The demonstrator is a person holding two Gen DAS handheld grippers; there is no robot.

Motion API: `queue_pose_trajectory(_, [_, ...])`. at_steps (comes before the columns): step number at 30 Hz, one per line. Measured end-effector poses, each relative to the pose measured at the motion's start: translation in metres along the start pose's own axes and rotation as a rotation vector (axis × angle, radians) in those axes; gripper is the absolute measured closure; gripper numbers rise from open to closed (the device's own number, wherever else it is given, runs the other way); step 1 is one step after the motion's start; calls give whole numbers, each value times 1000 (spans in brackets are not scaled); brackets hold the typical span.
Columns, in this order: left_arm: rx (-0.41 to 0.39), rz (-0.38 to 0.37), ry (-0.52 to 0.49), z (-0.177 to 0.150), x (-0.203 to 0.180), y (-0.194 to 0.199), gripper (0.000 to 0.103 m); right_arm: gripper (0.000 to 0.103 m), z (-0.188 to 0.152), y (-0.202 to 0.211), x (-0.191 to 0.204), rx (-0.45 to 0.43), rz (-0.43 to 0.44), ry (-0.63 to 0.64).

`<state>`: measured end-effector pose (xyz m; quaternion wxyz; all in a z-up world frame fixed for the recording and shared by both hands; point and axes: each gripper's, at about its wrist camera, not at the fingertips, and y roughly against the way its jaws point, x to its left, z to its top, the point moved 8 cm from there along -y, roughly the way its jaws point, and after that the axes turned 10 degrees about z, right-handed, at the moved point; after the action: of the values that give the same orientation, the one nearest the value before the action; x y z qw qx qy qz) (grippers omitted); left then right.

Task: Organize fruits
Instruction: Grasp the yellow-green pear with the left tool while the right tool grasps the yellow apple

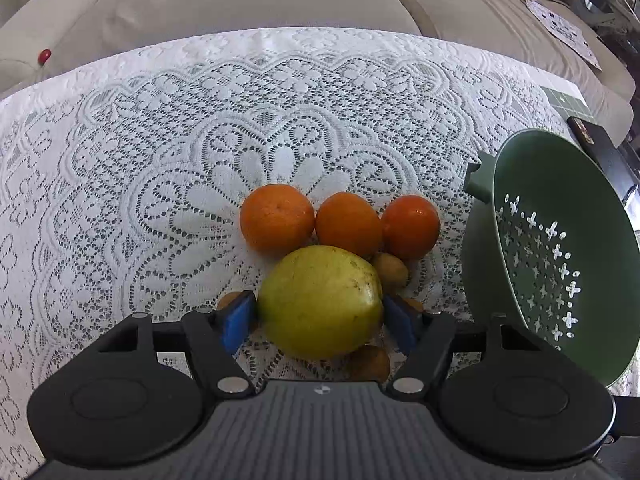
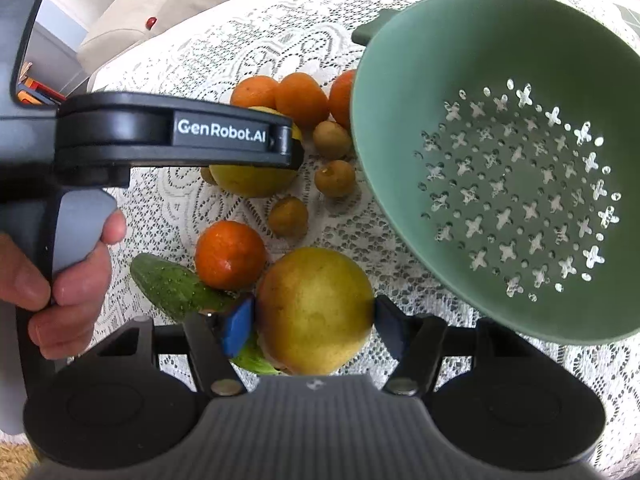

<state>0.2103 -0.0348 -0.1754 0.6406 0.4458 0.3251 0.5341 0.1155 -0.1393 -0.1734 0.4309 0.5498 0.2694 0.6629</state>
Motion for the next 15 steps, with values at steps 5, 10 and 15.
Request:
queue_pose_trajectory(5, [-36,27,24,-3,6,13,24,41,-3,6,3,-10,5,29])
queue_pose_trajectory(10, [-81,21,59,-6,14,40,24,41,-3,18,15,-38,19,86])
queue_pose_trajectory(15, [-89,18,102,-13,22,60,25,41,-4,32,25,-62,33,120])
